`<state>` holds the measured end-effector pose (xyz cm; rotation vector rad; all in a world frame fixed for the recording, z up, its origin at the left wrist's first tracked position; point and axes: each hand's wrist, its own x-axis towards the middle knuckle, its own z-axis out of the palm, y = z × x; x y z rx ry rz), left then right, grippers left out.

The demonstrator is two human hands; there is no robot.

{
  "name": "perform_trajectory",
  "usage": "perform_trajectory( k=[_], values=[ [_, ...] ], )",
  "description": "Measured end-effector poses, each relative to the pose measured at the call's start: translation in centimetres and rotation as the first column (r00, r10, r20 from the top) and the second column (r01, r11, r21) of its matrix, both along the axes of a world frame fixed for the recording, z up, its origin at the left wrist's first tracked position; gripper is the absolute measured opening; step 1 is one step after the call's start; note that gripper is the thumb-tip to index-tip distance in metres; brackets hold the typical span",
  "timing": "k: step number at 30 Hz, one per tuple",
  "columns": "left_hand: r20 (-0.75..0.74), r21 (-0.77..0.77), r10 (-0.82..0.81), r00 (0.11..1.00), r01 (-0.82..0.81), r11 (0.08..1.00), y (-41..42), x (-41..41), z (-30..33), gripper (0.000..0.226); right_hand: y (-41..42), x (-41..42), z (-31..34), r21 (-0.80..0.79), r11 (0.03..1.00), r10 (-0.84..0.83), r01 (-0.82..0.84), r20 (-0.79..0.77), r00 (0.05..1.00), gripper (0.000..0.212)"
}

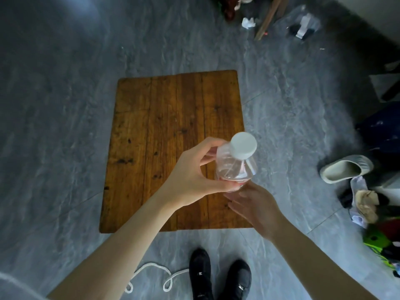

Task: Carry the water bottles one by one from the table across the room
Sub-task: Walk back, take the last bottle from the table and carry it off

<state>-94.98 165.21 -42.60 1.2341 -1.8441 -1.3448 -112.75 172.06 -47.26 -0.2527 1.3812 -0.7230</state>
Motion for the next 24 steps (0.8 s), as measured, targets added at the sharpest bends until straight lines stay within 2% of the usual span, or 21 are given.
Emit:
perform_trajectory(
  k=[1, 3, 7, 11, 14, 20, 24],
  values=[
    [-0.010, -0.004, 0.000, 1.000, 0.000, 1.000, -0.1, 0.0, 1.4, 0.069, 0.0, -0.2, 1.4, 0.026, 0.995, -0.095, 0.092, 0.117, 0.989, 0.031],
    [-0.030, 0.000, 0.002, 1.000, -0.002, 1.000, -0.3, 0.0, 4.6, 0.069, 0.1, -0.5, 4.6, 0.056, 0.984, -0.179, 0.171, 0.234, 0.956, 0.026],
    [-0.042, -0.057, -0.028, 0.999, 0.025, 0.998, -0.6, -0.4, 12.7, 0.070, -0.2, -1.2, 12.3, 0.071, 0.981, -0.194, 0.180, 0.368, 0.909, 0.035],
    [-0.042, -0.117, -0.057, 0.997, 0.051, 0.992, -0.2, -1.1, 21.2, 0.070, -0.1, -2.4, 20.1, 0.066, 0.990, -0.142, 0.126, 0.424, 0.894, 0.051],
    [-0.075, -0.138, -0.061, 0.995, 0.050, 0.989, 0.5, -1.7, 27.8, 0.071, 0.3, -3.4, 26.1, 0.023, 0.998, -0.062, 0.058, 0.438, 0.897, 0.054],
    [-0.179, -0.174, -0.065, 0.982, 0.033, 0.984, 1.3, -2.8, 40.2, 0.069, 1.9, -6.7, 37.5, -0.095, 0.995, 0.012, 0.038, 0.477, 0.879, 0.056],
    [-0.130, -0.281, -0.118, 0.984, 0.078, 0.957, 2.1, -4.5, 46.5, 0.073, 2.5, -7.9, 43.0, -0.180, 0.984, 0.076, 0.010, 0.465, 0.882, 0.059]
  ],
)
